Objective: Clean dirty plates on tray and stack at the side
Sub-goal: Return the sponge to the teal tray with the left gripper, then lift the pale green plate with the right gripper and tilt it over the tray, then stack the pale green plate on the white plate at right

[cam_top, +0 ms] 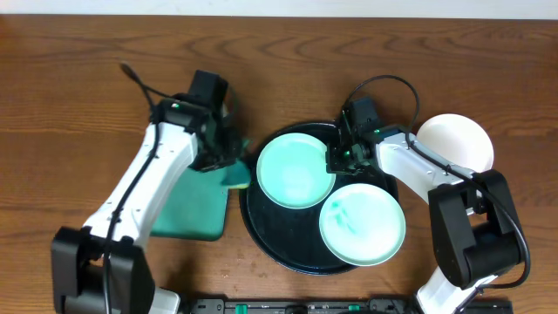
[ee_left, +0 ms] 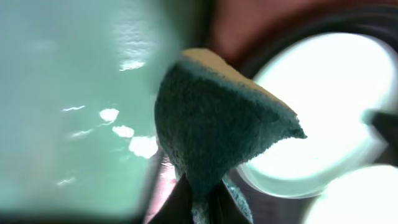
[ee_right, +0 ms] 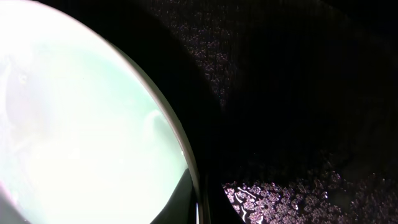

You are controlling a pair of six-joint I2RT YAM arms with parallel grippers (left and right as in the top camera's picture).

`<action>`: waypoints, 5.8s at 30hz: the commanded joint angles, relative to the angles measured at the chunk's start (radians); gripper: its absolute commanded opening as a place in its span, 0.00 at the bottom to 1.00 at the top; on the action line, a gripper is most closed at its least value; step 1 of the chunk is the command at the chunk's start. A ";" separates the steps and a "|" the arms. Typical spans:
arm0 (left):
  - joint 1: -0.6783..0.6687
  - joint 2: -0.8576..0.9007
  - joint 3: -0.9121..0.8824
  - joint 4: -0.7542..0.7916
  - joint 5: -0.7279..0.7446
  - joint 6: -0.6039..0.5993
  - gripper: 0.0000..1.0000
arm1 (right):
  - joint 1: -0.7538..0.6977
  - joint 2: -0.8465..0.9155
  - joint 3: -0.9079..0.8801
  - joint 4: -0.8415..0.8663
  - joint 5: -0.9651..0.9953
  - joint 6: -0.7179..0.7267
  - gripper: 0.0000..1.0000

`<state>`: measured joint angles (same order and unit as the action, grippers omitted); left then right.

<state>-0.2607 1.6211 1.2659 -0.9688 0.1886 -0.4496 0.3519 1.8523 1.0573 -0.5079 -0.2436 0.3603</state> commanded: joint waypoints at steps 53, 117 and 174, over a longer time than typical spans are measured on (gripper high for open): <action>-0.002 -0.569 -0.020 -0.104 -0.214 0.011 0.79 | -0.084 -0.373 -0.021 -0.126 -0.221 0.088 0.01; -0.002 -0.502 -0.020 -0.127 -0.174 0.011 0.80 | 0.638 -0.427 -0.021 0.124 1.702 -0.976 0.01; -0.002 -0.502 -0.020 -0.140 -0.174 0.011 0.81 | -0.794 -0.393 -0.023 -0.163 -0.032 0.282 0.02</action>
<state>-0.2592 1.1168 1.2495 -1.1034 0.0174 -0.4442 -0.3126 1.4635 1.0321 -0.6353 -0.2886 0.5465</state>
